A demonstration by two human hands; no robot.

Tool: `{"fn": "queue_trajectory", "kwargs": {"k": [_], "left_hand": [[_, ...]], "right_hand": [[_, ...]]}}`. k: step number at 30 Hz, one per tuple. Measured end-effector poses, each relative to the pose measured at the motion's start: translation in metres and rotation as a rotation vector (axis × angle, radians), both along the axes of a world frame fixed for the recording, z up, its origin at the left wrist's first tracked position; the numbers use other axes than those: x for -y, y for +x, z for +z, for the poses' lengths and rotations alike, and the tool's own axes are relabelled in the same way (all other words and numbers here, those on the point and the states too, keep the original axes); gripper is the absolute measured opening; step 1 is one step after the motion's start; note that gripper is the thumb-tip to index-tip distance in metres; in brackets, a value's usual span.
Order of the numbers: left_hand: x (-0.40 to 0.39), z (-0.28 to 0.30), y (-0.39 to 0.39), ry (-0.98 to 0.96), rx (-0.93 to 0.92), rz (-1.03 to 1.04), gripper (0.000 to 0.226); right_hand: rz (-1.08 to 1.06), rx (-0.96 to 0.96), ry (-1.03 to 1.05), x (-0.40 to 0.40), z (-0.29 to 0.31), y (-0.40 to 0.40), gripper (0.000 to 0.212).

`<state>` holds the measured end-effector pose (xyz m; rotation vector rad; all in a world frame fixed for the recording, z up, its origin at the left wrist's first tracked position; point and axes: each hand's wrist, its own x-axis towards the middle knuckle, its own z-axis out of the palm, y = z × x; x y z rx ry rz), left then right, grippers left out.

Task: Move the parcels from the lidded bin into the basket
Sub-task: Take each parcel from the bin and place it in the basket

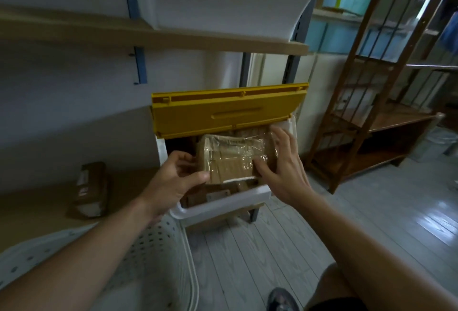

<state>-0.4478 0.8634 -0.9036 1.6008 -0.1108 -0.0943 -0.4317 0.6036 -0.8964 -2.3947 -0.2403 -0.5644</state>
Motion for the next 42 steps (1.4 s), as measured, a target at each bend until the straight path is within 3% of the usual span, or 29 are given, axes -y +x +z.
{"fn": "queue_trajectory", "kwargs": {"k": [3, 7, 12, 17, 25, 31, 36, 42], "left_hand": [[-0.031, 0.006, -0.018, -0.040, 0.054, -0.019, 0.079], [-0.060, 0.012, -0.047, -0.016, 0.118, 0.054, 0.076], [-0.093, 0.012, -0.080, -0.033, 0.114, 0.313, 0.060], [-0.127, 0.006, -0.106, 0.011, 0.166, 0.640, 0.023], [-0.181, 0.009, -0.118, 0.090, 0.225, 0.813, 0.022], [-0.205, 0.005, -0.114, 0.176, 0.210, 0.819, 0.026], [-0.221, -0.009, -0.113, 0.160, 0.201, 0.790, 0.025], [-0.226, -0.006, -0.103, 0.059, 0.229, 0.734, 0.041]], "right_hand": [[0.103, -0.013, 0.106, -0.020, 0.004, -0.014, 0.083], [0.138, 0.036, 0.289, -0.061, 0.005, -0.031, 0.070], [0.184, 0.082, 0.481, -0.127, 0.007, -0.045, 0.049], [0.330, 0.077, 0.498, -0.189, 0.010, -0.051, 0.045], [0.417, 0.009, 0.553, -0.260, 0.000, -0.046, 0.048], [0.445, -0.012, 0.537, -0.284, -0.014, -0.028, 0.056], [0.509, -0.047, 0.481, -0.296, -0.021, -0.014, 0.048], [0.588, -0.155, 0.515, -0.294, -0.027, 0.001, 0.070]]}}
